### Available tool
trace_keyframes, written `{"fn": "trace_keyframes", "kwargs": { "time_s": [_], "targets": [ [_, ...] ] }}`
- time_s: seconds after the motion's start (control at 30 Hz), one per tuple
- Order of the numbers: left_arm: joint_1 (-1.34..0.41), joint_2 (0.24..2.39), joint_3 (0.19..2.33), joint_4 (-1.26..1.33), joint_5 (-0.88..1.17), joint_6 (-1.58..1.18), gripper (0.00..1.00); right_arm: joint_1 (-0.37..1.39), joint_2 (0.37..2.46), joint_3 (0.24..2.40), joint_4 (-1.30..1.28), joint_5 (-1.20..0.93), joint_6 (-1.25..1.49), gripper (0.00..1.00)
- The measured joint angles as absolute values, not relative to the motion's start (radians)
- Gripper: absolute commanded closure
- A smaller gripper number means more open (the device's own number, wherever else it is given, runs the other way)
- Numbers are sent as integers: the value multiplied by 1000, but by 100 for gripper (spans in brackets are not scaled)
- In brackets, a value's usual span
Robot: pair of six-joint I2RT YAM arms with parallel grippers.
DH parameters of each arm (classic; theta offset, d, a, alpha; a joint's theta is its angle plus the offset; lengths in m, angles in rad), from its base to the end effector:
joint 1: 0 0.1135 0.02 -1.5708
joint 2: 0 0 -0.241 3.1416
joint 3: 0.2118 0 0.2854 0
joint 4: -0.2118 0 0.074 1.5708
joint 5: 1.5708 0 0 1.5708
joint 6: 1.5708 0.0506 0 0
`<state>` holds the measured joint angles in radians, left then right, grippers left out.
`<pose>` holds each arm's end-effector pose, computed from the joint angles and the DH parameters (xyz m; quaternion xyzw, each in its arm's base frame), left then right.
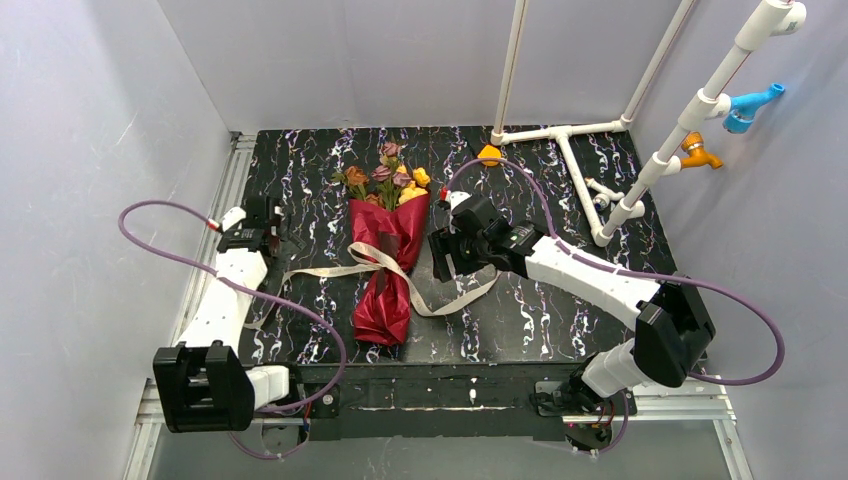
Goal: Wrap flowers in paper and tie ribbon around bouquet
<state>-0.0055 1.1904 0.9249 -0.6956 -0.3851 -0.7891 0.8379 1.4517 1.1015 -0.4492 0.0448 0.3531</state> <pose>0.2848 0.0174 0.2228 -0.4106 0.8434 0.0543 0.3423 0.2431 0.2667 0.2241 -0.2142 0.9012 0.1938 0.3230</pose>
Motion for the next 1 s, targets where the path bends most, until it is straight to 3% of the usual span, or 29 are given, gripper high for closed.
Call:
{"fn": "trace_keyframes", "kwargs": {
  "time_s": [0.2,0.3,0.4,0.53,0.8,1.0],
  "targets": [
    [107,1233,888,-726,-292,-964,12,838,1438,1097,-446,40,353,18],
    [139,1258,855,-705,-239,-1029,26,838,1411,1085,-439,38,356,18],
    [134,1262,830,-644,-157,-1016,25,838,1392,1069,-431,33,363,18],
    [42,1273,875,-542,-59,-809,24,838,1392,1057,-423,30,364,18],
    [-134,1454,1175,-479,178,-235,29,838,1392,1056,-421,27,363,18],
    [-176,1577,1242,-538,262,18,39,838,1392,1056,-422,27,363,18]
  ]
}}
